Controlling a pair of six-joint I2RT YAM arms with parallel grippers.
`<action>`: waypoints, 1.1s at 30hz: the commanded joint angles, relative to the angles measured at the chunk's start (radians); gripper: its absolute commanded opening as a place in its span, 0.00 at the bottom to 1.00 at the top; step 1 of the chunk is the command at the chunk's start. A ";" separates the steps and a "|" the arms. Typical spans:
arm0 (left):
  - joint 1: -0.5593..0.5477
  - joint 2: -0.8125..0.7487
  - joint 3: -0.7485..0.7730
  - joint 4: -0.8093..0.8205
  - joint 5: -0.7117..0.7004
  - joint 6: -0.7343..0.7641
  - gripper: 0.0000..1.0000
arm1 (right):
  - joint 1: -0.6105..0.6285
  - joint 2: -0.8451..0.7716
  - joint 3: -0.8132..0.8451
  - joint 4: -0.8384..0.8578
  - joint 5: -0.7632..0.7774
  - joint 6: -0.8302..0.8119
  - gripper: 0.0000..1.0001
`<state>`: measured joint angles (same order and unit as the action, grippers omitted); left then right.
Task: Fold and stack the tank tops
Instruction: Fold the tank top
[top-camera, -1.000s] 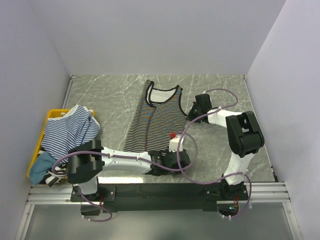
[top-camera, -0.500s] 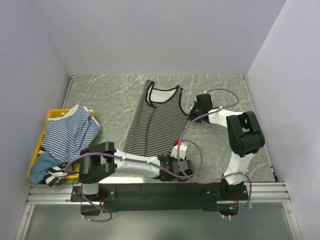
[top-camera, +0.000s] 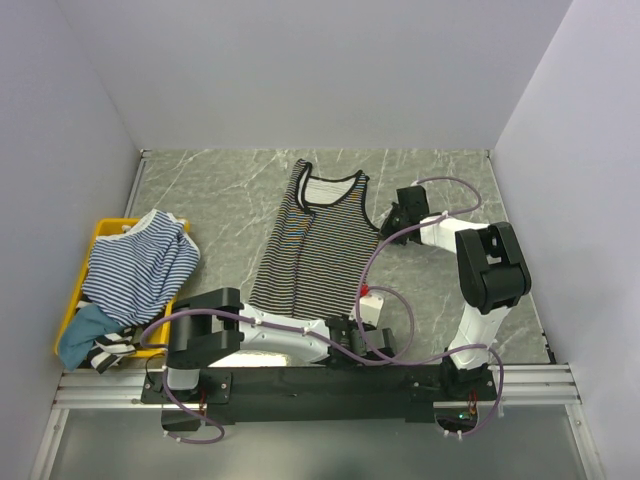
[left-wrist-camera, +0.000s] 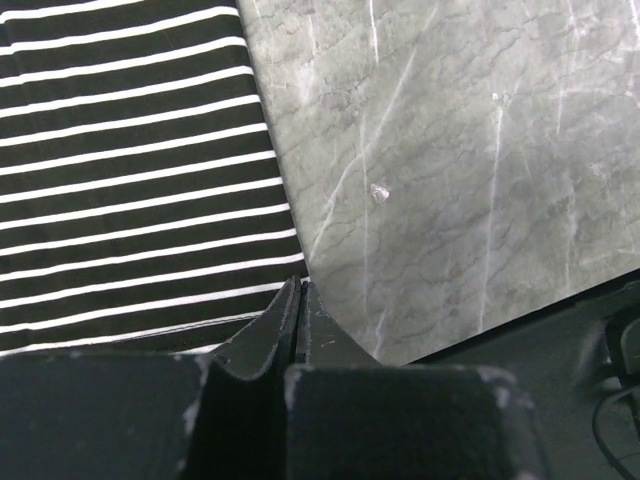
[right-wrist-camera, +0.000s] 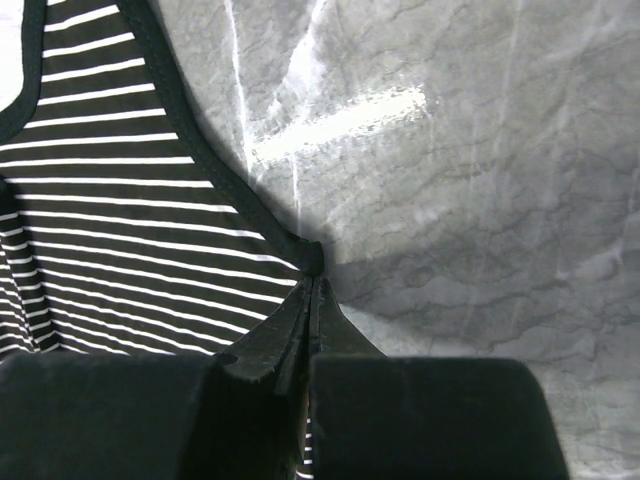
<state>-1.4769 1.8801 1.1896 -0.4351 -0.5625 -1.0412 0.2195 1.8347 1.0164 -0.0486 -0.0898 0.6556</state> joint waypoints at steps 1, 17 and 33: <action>-0.005 -0.052 0.005 0.018 0.003 0.001 0.01 | -0.016 -0.037 0.048 -0.011 0.016 -0.020 0.00; 0.066 -0.262 -0.159 0.227 0.175 0.033 0.01 | -0.017 -0.071 0.082 -0.054 0.039 -0.047 0.00; 0.004 0.031 0.097 -0.013 -0.010 0.115 0.35 | -0.017 -0.054 0.077 -0.043 0.024 -0.053 0.00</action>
<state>-1.4624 1.8980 1.2221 -0.3855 -0.4870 -0.9401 0.2131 1.8156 1.0607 -0.0990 -0.0719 0.6189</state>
